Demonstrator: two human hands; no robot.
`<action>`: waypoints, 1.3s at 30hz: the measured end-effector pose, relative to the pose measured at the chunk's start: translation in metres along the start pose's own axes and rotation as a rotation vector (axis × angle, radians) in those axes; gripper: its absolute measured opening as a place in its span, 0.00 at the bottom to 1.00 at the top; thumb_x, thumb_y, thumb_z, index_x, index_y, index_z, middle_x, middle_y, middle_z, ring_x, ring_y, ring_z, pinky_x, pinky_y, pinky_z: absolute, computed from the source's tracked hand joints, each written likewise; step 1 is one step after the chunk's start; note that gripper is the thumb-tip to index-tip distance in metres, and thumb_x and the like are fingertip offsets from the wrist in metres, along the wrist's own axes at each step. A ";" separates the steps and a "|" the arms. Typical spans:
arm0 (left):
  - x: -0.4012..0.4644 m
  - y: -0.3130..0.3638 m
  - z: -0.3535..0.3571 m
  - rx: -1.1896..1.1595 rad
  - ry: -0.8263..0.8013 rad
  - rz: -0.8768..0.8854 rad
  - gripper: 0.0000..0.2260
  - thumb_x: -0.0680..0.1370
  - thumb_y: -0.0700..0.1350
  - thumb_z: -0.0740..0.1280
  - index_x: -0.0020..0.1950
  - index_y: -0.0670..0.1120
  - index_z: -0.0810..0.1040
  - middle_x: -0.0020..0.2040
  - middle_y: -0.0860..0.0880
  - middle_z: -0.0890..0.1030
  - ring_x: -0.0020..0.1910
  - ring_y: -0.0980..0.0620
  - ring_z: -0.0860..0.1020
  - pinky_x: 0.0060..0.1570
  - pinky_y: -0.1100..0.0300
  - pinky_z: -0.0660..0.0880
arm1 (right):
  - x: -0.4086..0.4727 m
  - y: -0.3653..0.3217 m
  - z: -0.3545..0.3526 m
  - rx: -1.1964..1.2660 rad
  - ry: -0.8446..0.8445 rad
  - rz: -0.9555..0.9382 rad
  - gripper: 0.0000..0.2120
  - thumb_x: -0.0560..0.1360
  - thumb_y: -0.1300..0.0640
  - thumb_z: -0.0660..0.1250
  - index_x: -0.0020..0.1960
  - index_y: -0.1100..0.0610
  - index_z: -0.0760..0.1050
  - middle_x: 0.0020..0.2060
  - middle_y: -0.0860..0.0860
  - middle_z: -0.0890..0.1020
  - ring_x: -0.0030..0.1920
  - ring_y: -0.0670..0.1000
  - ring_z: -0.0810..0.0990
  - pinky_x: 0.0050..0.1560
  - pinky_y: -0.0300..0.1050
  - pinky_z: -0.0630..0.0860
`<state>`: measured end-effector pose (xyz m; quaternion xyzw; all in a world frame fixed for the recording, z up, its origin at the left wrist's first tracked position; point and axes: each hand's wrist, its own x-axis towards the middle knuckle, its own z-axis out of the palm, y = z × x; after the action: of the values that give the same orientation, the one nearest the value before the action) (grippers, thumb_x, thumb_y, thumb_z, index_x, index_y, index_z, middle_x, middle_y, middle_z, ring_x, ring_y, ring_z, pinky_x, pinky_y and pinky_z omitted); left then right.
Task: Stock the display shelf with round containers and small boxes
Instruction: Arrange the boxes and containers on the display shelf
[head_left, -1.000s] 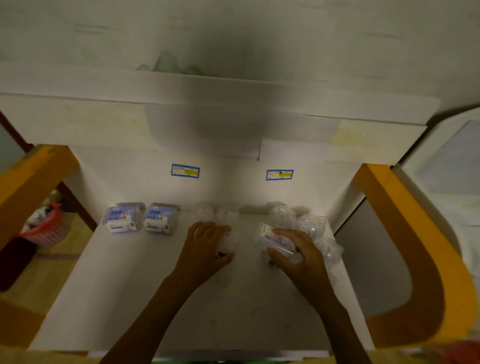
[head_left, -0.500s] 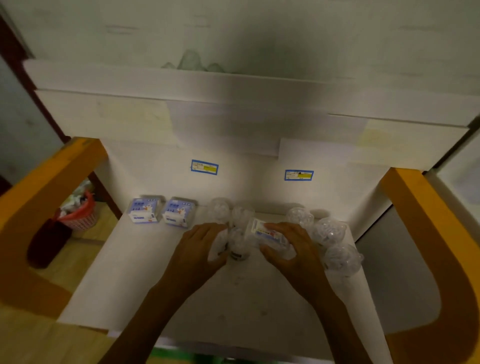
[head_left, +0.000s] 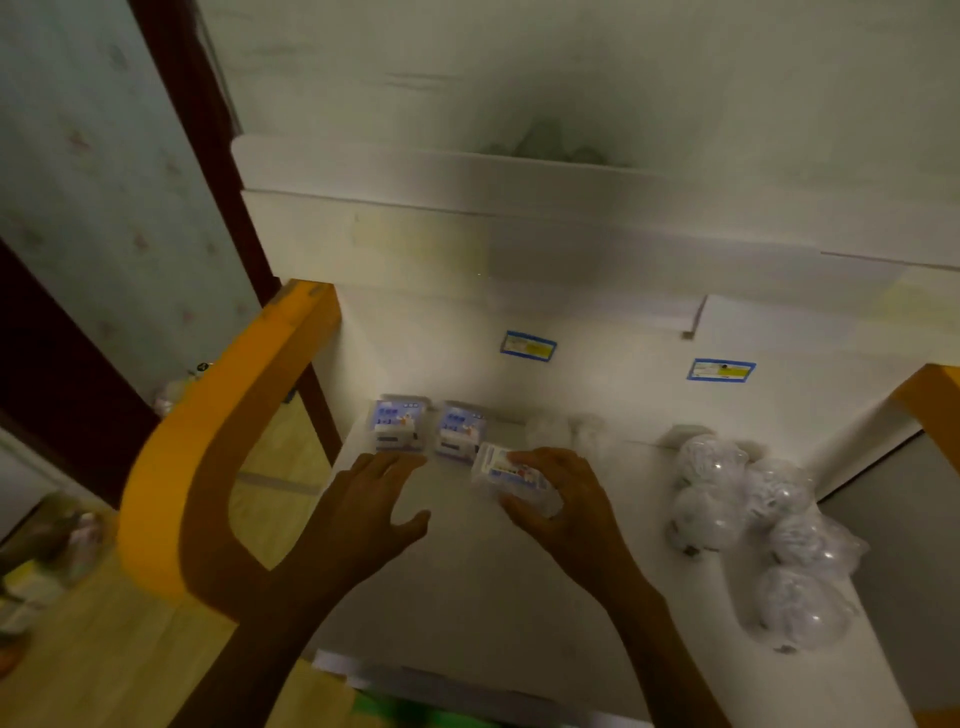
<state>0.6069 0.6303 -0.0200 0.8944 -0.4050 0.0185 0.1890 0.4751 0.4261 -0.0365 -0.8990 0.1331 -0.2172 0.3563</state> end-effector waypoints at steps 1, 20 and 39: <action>0.000 -0.009 -0.003 0.008 -0.001 0.005 0.27 0.71 0.56 0.71 0.67 0.50 0.71 0.64 0.51 0.75 0.61 0.50 0.73 0.56 0.56 0.71 | 0.001 -0.005 0.011 -0.011 0.000 -0.012 0.21 0.71 0.42 0.69 0.62 0.46 0.74 0.57 0.45 0.74 0.57 0.42 0.70 0.56 0.24 0.63; -0.014 -0.068 0.000 -0.025 -0.123 0.101 0.25 0.73 0.55 0.67 0.68 0.51 0.69 0.64 0.50 0.73 0.62 0.48 0.71 0.57 0.53 0.71 | -0.022 -0.009 0.121 -0.304 -0.189 0.113 0.26 0.73 0.48 0.68 0.69 0.48 0.67 0.72 0.51 0.65 0.71 0.52 0.63 0.69 0.47 0.61; -0.013 0.098 0.032 -0.109 -0.174 0.484 0.25 0.70 0.57 0.62 0.65 0.49 0.73 0.60 0.49 0.77 0.57 0.46 0.75 0.54 0.51 0.73 | -0.152 -0.011 -0.076 -0.544 0.246 0.333 0.25 0.74 0.40 0.60 0.66 0.52 0.71 0.63 0.49 0.77 0.63 0.51 0.74 0.60 0.48 0.74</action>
<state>0.5226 0.5696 -0.0201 0.7584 -0.6221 -0.0355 0.1914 0.3067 0.4497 -0.0243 -0.8941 0.3729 -0.2194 0.1153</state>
